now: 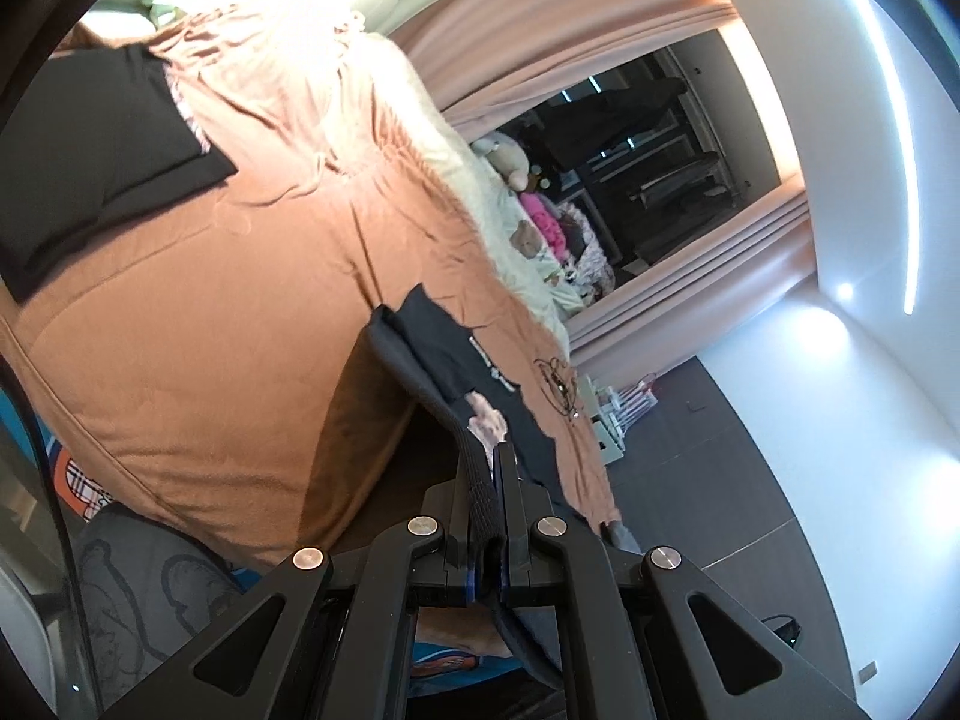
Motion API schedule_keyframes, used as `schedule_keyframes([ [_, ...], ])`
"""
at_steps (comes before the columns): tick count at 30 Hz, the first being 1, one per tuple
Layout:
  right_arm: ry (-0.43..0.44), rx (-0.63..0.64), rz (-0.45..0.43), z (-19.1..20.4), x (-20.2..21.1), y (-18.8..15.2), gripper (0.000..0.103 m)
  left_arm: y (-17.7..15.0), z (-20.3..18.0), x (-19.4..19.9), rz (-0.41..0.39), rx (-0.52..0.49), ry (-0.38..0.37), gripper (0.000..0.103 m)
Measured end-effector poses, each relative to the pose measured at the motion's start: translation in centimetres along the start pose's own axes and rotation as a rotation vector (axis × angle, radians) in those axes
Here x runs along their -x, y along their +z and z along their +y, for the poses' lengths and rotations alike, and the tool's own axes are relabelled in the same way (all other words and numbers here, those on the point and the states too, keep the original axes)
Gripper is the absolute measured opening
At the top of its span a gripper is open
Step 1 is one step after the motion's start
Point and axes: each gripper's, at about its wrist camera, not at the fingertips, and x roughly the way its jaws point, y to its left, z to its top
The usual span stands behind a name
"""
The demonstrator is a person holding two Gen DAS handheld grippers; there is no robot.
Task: Fold small clothes
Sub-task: 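Lift the hem with both grippers and carry it toward the collar, then lower the held hem onto the collar with both grippers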
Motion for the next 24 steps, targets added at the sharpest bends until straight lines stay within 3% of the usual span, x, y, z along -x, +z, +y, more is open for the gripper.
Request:
schedule_keyframes([
  [6, 0.031, 0.022, -0.013, 0.3, 1.3, 0.6, 0.000, 0.4, -2.3, 2.4, -0.030, -0.011, -0.038, 0.004],
  [13, 0.039, 0.065, -0.037, -0.2, 1.5, 2.1, 0.000, 1.3, -6.2, 4.0, -0.044, -0.091, -0.076, 0.004],
  [24, 0.013, 0.103, 0.004, -0.2, -4.4, 5.8, 0.000, 4.4, -6.0, 0.0, -0.044, -0.037, -0.016, 0.004],
])
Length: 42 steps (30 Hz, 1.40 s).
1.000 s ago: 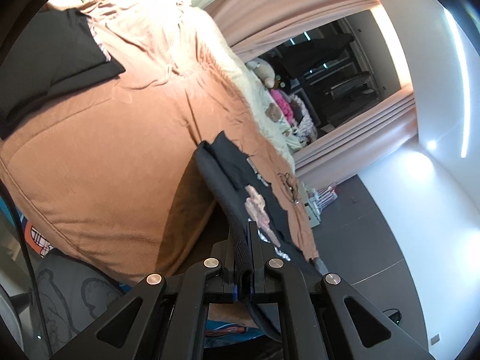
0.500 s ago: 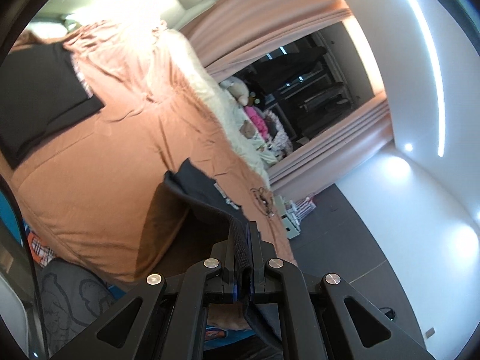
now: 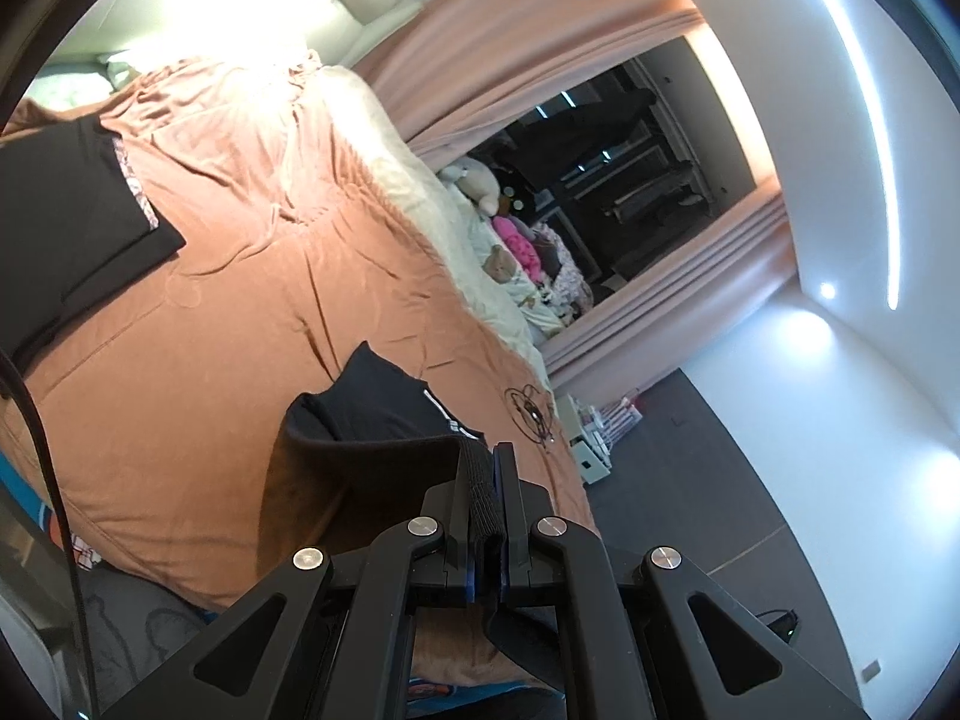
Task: Fold small clothes
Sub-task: 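Lower the held hem onto the collar with both grippers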
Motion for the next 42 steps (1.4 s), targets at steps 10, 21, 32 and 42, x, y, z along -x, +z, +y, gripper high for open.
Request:
schedule_keyframes([
  [10, -0.032, -0.051, 0.065, -2.6, -6.3, 2.6, 0.000, 1.6, 1.6, -5.8, 0.011, 0.046, 0.083, 0.004],
  [21, -0.068, -0.136, 0.119, -4.7, -12.3, 4.7, 0.000, 2.7, 1.8, -11.6, 0.030, 0.064, 0.123, 0.004],
  [32, -0.079, -0.157, 0.168, -5.7, -21.0, 8.1, 0.000, 6.2, 3.3, -20.4, 0.067, 0.069, 0.241, 0.004],
  [42, -0.129, -0.162, 0.196, -6.9, -29.3, 11.4, 0.000, 10.9, 4.8, -29.9, 0.118, 0.021, 0.327, 0.004],
])
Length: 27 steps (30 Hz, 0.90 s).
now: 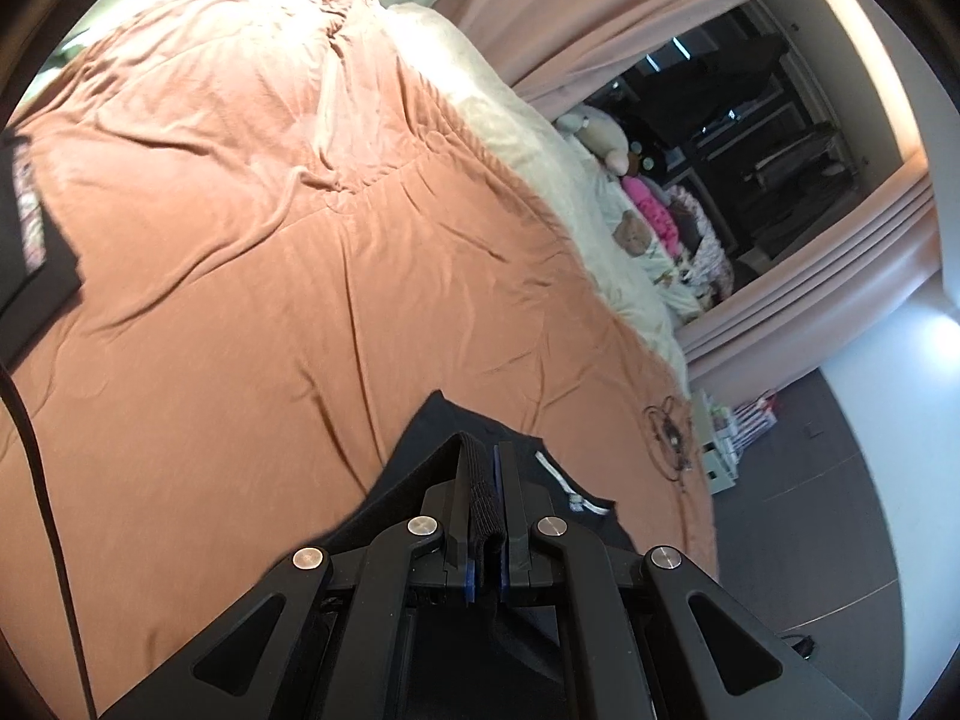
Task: Fold small clothes
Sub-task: 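Lower the held hem onto the collar with both grippers, then open both grippers to release the hem on the collar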
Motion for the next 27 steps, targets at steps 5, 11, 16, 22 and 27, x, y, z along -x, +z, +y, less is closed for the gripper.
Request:
schedule_keyframes([
  [5, -0.069, 0.000, 0.014, 0.5, -3.4, 1.5, 0.000, 1.6, 0.4, -5.5, 0.053, -0.012, 0.052, 0.004],
  [11, -0.145, 0.020, 0.036, 2.0, -7.2, 3.2, 0.000, 3.3, 0.8, -11.1, 0.087, -0.034, 0.114, 0.004],
  [16, -0.185, 0.021, 0.050, 2.6, -9.8, 4.2, 0.000, 4.0, 1.6, -15.0, 0.120, -0.035, 0.167, 0.004],
  [22, -0.225, 0.022, 0.072, 2.6, -13.1, 4.3, 0.000, 4.4, 2.4, -19.3, 0.140, -0.061, 0.245, 0.004],
  [27, -0.253, 0.021, 0.125, 1.8, -15.5, 4.3, 0.000, 3.3, 3.1, -22.7, 0.200, -0.087, 0.327, 0.005],
])
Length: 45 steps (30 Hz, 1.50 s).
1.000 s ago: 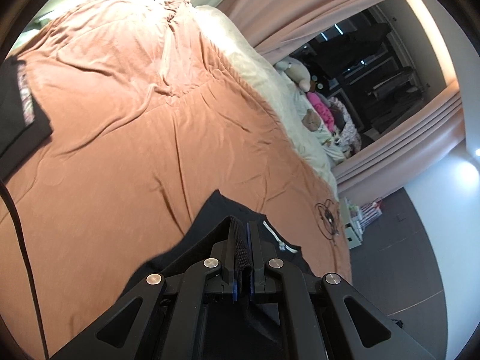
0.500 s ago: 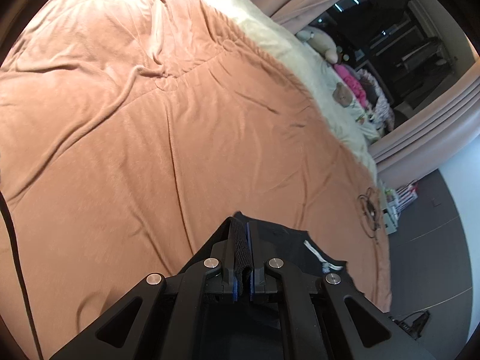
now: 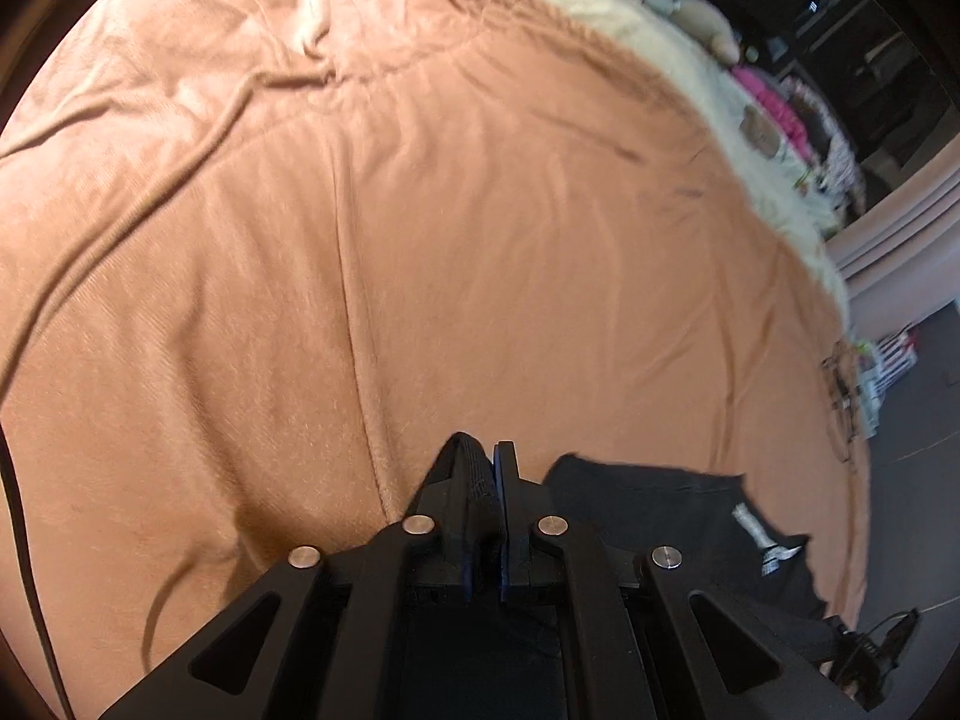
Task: Fold small clothes
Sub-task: 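Open both grippers to release the hem on the collar, then grasp the folded edge of the shirt with the left gripper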
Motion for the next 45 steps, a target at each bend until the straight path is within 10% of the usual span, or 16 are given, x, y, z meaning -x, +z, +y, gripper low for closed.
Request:
schedule_keyframes([
  [2, -0.006, 0.022, 0.014, 0.1, 0.1, -0.2, 0.000, -0.3, -0.2, -0.2, 0.003, -0.008, 0.011, 0.010],
  [6, 0.001, 0.029, 0.018, 0.1, 1.1, 0.5, 0.019, -1.0, -0.7, 0.5, -0.023, -0.046, 0.031, 0.056],
  [8, -0.022, 0.066, -0.001, 0.3, 2.1, 0.3, 0.067, -1.7, -1.2, 1.4, -0.039, -0.086, 0.010, 0.059],
  [9, -0.030, 0.080, -0.015, 0.4, 2.7, 0.0, 0.072, -2.0, -1.4, 1.8, -0.035, -0.110, 0.004, 0.059],
  [28, -0.241, 0.334, 0.147, 3.2, 3.6, -4.8, 0.072, -8.4, -1.7, 1.3, 0.133, -0.429, 0.161, 0.059],
  [45, -0.285, 0.331, 0.118, 4.2, -1.9, -0.8, 0.072, -3.6, -4.2, -2.9, 0.118, -0.461, 0.184, 0.060],
])
